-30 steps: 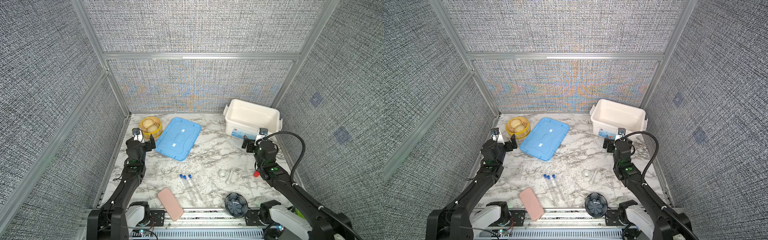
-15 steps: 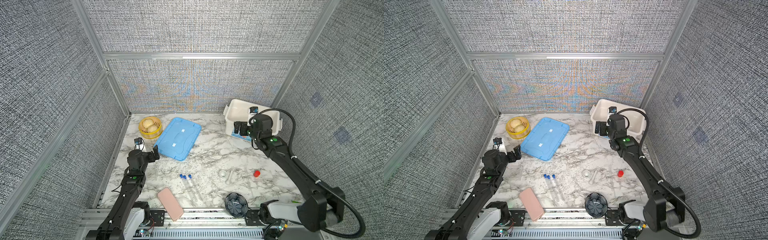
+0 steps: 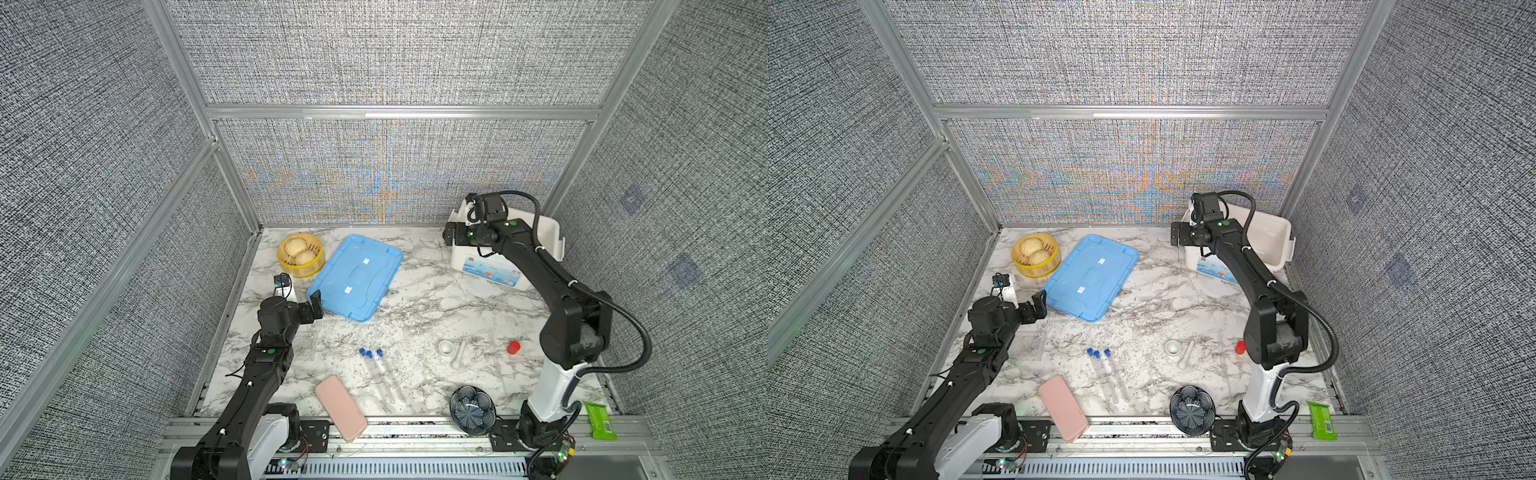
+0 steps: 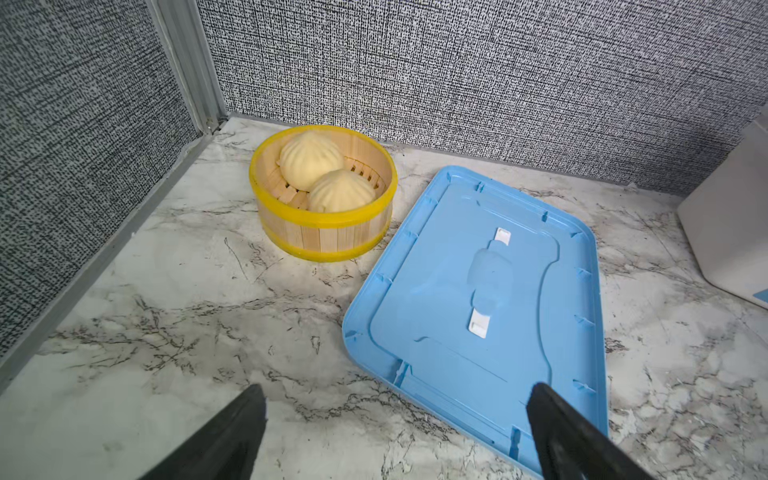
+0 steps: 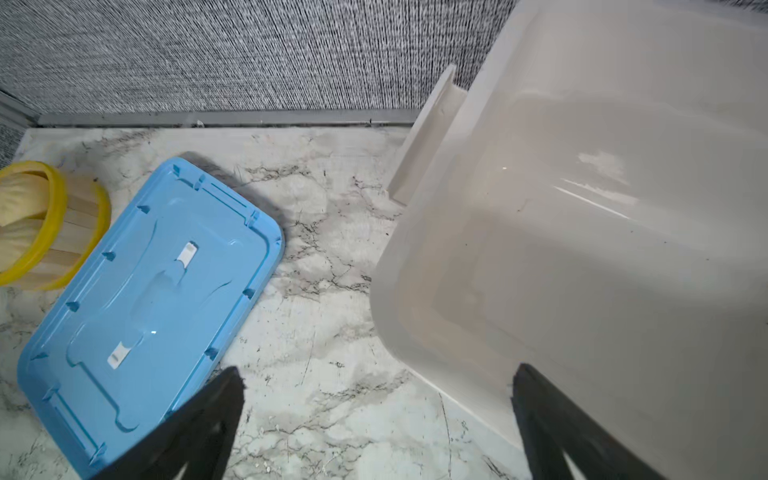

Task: Organize the chemistry lab equipment

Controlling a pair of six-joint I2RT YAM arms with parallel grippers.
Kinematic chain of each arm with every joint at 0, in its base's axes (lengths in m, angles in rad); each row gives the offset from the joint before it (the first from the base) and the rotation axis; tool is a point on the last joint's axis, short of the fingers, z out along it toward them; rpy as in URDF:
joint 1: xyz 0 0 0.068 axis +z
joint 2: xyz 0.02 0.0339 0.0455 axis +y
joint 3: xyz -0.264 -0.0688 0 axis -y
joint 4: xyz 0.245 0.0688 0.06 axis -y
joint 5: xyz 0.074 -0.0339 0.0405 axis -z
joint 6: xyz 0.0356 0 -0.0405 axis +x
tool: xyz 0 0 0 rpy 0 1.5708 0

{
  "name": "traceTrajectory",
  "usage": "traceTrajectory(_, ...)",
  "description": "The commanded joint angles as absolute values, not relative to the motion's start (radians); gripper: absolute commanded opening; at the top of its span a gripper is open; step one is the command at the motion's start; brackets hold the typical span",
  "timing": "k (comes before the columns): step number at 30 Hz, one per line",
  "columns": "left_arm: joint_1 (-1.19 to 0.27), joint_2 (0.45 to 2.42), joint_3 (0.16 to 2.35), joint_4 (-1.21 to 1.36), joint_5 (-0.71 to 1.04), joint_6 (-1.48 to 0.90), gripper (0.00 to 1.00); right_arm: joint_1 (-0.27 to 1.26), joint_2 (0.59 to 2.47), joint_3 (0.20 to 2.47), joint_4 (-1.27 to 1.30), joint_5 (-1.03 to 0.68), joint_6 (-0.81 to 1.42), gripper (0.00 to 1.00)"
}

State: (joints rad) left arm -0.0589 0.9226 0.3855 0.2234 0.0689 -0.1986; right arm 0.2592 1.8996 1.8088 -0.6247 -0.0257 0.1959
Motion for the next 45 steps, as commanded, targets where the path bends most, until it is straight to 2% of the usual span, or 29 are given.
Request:
traceTrajectory(1,-0.058,0.919,0.387,0.239,0.078,-0.195,0.99,0.260,1.945,1.881,-0.763,-0.045,0.166,0.99)
traceTrajectory(6,-0.059,0.912,0.385,0.237,0.078,-0.195,0.99,0.261,2.014,1.961,-0.808,-0.173,0.073,0.99)
traceTrajectory(19,-0.059,0.878,0.367,0.233,0.070,-0.199,0.99,0.293,2.134,2.140,-0.943,-0.343,-0.068,0.98)
traceTrajectory(26,-0.059,0.878,0.367,0.232,0.071,-0.199,0.99,0.322,2.157,2.195,-1.015,-0.350,-0.115,0.90)
traceTrajectory(32,-0.059,0.876,0.366,0.233,0.069,-0.198,0.99,0.373,2.102,2.137,-1.032,-0.377,-0.137,0.87)
traceTrajectory(45,-0.059,0.864,0.360,0.232,0.064,-0.200,0.99,0.545,1.912,1.899,-1.029,-0.443,-0.077,0.87)
